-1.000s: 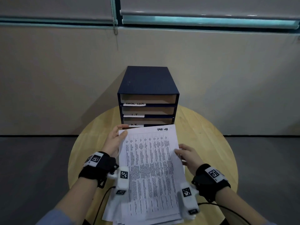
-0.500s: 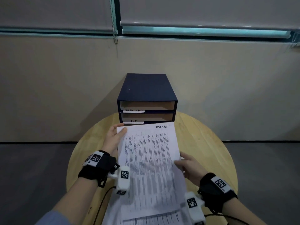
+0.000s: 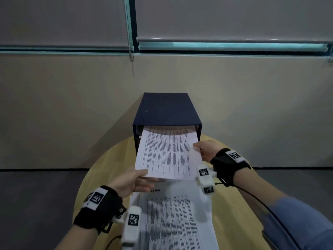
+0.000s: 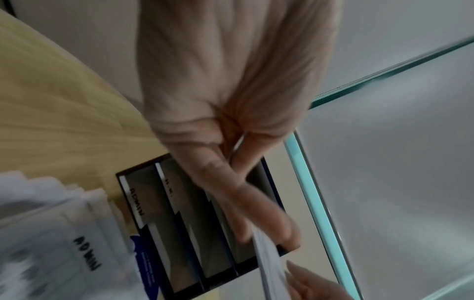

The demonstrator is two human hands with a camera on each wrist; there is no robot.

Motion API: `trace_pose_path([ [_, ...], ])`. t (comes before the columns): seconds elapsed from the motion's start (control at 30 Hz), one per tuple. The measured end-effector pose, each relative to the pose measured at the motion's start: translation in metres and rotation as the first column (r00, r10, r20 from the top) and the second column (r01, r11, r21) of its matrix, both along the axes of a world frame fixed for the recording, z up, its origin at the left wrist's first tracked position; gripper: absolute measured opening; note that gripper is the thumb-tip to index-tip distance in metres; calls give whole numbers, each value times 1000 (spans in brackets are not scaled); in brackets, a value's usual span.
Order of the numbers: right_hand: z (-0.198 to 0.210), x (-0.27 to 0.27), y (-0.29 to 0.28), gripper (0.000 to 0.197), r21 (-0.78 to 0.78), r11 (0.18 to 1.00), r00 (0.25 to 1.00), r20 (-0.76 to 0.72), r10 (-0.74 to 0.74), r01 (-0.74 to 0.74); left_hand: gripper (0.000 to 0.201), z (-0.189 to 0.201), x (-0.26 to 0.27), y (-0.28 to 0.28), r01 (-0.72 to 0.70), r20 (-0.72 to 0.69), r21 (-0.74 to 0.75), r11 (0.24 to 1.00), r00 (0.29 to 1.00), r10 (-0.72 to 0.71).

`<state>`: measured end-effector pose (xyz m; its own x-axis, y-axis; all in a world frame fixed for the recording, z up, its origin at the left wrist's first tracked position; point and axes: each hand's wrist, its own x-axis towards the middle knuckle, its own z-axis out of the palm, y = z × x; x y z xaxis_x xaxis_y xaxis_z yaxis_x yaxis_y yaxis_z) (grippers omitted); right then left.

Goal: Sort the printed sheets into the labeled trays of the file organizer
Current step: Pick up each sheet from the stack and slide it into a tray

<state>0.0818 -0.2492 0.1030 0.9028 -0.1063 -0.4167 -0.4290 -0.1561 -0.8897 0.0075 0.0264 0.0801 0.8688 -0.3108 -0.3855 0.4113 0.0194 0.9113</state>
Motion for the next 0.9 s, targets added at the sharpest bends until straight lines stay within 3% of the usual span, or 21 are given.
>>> trace_pose_path([
  [0.13, -2, -22, 3, 13, -47, 992, 986, -123, 112, -119, 27, -2, 32, -14, -224, -17, -134, 965, 974, 224],
  [0.23, -11, -4, 2, 12, 138, 990, 993, -118, -14, 31, 34, -4, 60, -27, -330, -47, -203, 922, 944, 327],
  [0.37, 3, 28, 16, 8, 496, 830, 966, -86, -245, 255, 34, 8, 99, -37, -408, -49, -307, 860, 909, 414],
  [0.47, 9, 50, 27, 20, 632, 736, 961, -54, -271, 244, 29, 24, 118, -43, -404, -64, -378, 833, 909, 412],
  [0.53, 8, 59, 32, 24, 671, 705, 959, -31, -281, 228, 41, 28, 124, -43, -370, -30, -364, 855, 922, 386],
  [0.6, 5, 58, 36, 18, 678, 708, 964, -2, -265, 196, 50, 27, 123, -42, -317, 46, -271, 909, 939, 341],
  [0.63, 1, 54, 36, 19, 666, 726, 968, 25, -251, 171, 44, 25, 120, -40, -302, 103, -180, 936, 941, 324],
  [0.7, -10, 40, 33, 25, 566, 816, 979, 77, -191, 115, 27, 13, 112, -36, -302, 249, 52, 952, 927, 281],
  [0.77, -28, 17, 29, 22, 337, 939, 992, 66, -103, 75, 14, -10, 101, -29, -265, 359, 278, 923, 920, 156],
  [0.83, -58, -7, 25, 21, 31, 999, 1000, -5, -21, 21, 5, -42, 87, -20, -176, 372, 571, 802, 926, -62],
  [0.9, -95, -31, 22, 20, -215, 974, 994, -91, 57, -76, 21, -76, 71, -10, -57, 254, 830, 555, 925, -283],
])
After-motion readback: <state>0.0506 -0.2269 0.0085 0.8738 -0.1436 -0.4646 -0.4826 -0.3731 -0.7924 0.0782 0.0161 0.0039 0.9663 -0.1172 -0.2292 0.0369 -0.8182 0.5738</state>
